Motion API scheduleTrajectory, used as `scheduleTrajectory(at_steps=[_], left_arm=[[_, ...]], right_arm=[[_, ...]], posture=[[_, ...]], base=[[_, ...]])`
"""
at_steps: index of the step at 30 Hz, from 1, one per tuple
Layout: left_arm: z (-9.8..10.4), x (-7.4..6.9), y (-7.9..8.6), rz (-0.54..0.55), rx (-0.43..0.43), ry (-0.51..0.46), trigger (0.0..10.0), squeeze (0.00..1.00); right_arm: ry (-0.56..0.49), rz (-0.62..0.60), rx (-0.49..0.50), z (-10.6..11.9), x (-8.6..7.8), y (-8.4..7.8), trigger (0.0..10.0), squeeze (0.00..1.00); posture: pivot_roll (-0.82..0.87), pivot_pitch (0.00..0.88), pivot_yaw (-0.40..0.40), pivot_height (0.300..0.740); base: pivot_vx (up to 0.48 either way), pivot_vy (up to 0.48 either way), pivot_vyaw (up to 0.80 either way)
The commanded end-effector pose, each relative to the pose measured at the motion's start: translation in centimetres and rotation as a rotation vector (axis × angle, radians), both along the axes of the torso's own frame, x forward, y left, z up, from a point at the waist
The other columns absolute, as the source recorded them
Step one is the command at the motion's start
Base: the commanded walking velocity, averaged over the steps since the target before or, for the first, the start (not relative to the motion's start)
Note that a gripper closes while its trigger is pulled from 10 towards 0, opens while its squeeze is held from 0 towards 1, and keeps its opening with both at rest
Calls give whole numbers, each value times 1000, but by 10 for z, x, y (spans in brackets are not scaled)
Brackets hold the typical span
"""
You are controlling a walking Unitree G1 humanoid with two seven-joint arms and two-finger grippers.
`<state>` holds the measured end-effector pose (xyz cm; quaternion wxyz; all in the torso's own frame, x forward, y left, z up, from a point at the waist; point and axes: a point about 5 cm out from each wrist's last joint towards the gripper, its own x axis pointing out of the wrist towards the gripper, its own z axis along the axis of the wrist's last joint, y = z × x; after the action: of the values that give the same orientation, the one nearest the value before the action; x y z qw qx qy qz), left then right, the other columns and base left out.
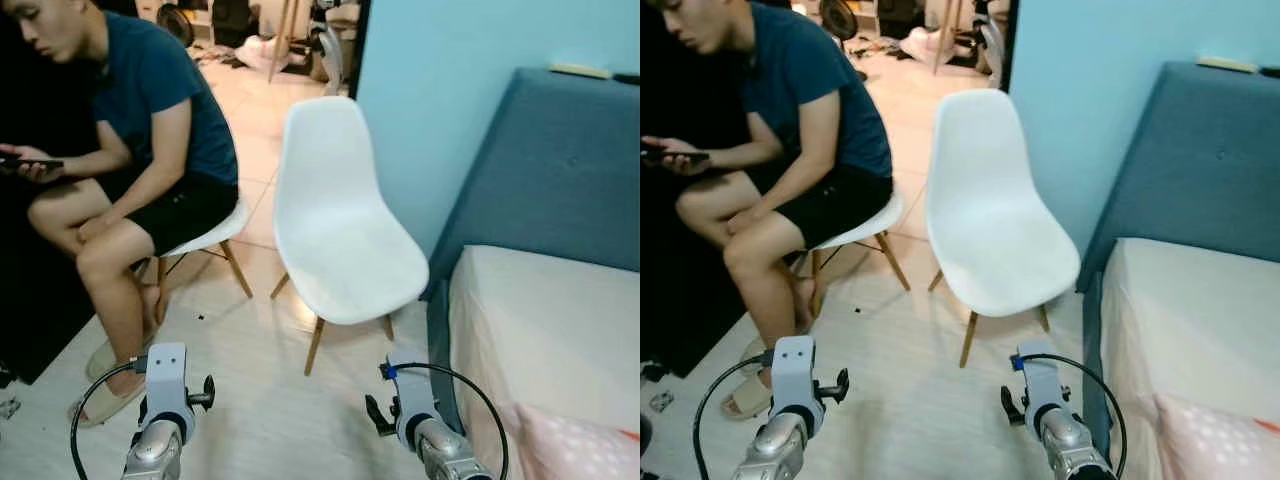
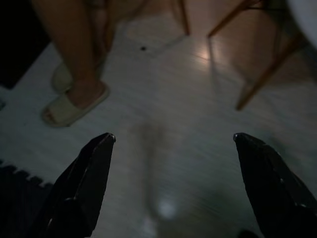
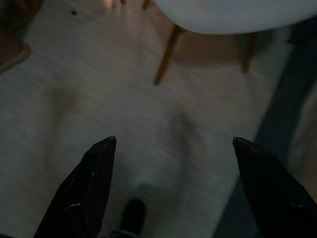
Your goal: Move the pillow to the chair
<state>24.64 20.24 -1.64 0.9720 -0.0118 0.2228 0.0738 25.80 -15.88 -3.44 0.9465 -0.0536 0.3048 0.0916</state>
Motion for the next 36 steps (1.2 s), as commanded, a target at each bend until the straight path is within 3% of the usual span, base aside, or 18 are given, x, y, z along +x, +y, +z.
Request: scheduleTrajectory(at_steps=[1, 6, 20, 36], left_arm=[[2, 2, -1, -6, -1, -11, 10000, 0], [3, 3, -1, -7, 1, -12, 10000, 0], [3, 3, -1, -20, 10, -8, 10000, 0], [3, 5, -3, -34, -1, -9, 10000, 0]], right_arm=[[-8, -15, -2, 1, 0, -4, 10000, 0], [-9, -36, 10, 1, 1, -6, 10000, 0], [1, -62, 4, -1, -2, -9, 10000, 0], [21, -82, 0, -4, -6, -10, 10000, 0]], posture=[[58, 64, -38, 740], [58, 66, -37, 740], [57, 67, -35, 740], [56, 71, -29, 740]], base=[[330, 0, 0], [319, 0, -195], [290, 0, -800], [196, 0, 0]])
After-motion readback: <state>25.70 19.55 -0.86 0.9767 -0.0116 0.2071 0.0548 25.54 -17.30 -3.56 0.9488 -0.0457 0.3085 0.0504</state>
